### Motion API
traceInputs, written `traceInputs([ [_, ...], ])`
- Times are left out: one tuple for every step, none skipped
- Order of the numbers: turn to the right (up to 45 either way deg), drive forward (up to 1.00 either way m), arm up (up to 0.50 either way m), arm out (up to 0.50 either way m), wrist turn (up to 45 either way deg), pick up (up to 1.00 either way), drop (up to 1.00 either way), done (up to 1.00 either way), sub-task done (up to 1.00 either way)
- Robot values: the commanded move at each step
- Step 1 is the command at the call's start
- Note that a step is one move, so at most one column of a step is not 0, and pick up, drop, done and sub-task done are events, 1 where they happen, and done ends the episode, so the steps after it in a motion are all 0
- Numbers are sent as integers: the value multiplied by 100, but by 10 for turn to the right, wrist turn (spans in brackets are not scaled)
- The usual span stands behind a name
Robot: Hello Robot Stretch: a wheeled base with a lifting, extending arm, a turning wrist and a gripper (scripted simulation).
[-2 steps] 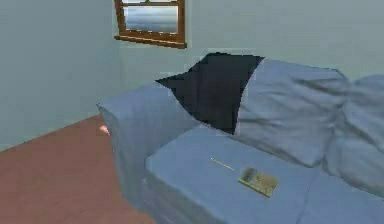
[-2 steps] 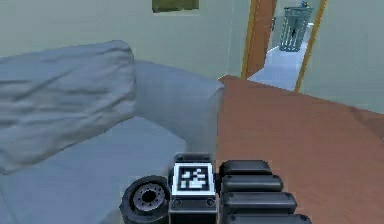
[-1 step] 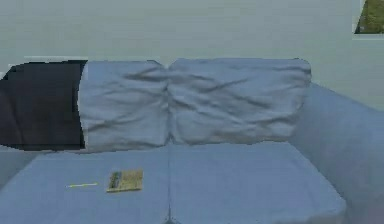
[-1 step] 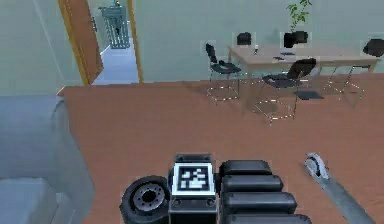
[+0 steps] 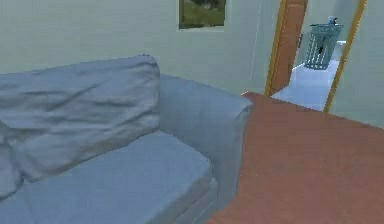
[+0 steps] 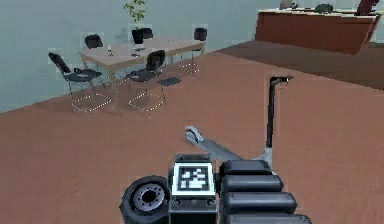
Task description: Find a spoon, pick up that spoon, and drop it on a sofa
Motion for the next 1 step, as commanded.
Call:
traceInputs([
  [-450, 0, 0, 0, 0, 0, 0, 0, 0],
])
